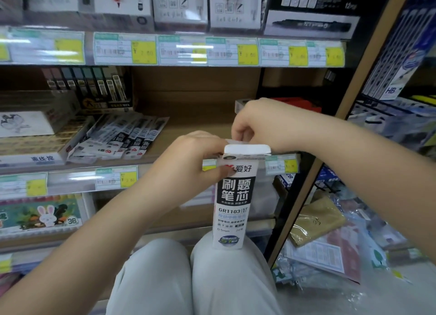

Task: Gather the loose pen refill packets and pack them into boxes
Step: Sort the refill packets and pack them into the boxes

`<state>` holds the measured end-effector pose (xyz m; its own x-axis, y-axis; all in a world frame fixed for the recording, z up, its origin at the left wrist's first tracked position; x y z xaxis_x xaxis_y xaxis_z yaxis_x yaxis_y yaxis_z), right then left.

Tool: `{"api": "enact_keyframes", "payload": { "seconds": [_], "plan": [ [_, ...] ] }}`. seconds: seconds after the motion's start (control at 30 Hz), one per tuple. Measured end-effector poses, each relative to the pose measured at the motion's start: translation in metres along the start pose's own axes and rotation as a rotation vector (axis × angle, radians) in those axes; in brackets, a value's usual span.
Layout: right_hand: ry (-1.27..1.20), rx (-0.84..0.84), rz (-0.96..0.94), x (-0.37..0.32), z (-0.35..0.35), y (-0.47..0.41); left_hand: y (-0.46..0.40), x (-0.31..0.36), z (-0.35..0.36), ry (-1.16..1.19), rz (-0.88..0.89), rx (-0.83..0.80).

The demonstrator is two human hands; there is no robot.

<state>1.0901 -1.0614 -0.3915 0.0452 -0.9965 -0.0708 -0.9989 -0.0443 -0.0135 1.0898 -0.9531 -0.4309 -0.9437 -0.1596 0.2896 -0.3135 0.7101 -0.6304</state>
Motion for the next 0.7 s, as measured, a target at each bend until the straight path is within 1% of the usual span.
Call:
{"api": "enact_keyframes", "payload": {
  "seconds": [0.07,0.1,0.13,0.17,0.2,0.23,0.27,0.3,0.37,0.43,0.6,0.7],
  "plan": [
    [-0.106,0.079,0.044,0.006,-0.003,0.004,0.001,-0.002,0.0,0.015,-0.011,-0.007],
    [-0.157,0.098,0.102,0.012,-0.002,0.005,0.002,-0.004,0.0,0.02,-0.021,-0.008],
    [-0.21,0.065,0.18,0.02,0.001,0.006,0.002,-0.005,-0.001,0.022,-0.03,-0.003],
    [-0.268,-0.035,0.26,0.028,0.007,0.009,0.003,-0.005,-0.001,0.023,-0.039,0.002],
    [-0.336,-0.174,0.32,0.032,0.016,0.013,0.003,-0.004,0.0,0.029,-0.042,0.005],
    [-0.411,-0.296,0.347,0.032,0.024,0.019,0.004,-0.003,0.0,0.033,-0.037,0.003],
    [-0.495,-0.361,0.342,0.032,0.028,0.023,0.004,0.0,0.001,0.022,-0.023,-0.004],
    [-0.559,-0.367,0.325,0.031,0.027,0.026,0.004,0.005,0.001,-0.007,-0.002,-0.01],
    [-0.597,-0.285,0.308,0.03,0.016,0.034,0.004,0.017,-0.005,-0.08,0.06,0.011],
    [-0.558,-0.155,0.283,0.026,-0.003,0.045,0.003,0.035,-0.018,-0.153,0.15,0.078],
    [-0.495,0.248,0.028,0.002,-0.063,0.078,0.001,0.079,-0.056,-0.365,0.379,0.261],
    [-0.351,0.485,-0.069,-0.01,-0.077,0.087,0.002,0.086,-0.066,-0.555,0.449,0.346]
  ]
}}
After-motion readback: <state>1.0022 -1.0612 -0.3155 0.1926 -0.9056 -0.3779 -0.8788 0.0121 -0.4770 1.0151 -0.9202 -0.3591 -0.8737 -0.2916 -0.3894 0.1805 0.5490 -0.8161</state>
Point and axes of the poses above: each hand's wrist, its own y-axis away from the middle knuckle, its own z-axis out of the palm, x = y × z, the point moved 6 cm from there along -y, towards the middle knuckle, and after that the axes turned 13 degrees about z, right-handed, at the moved point
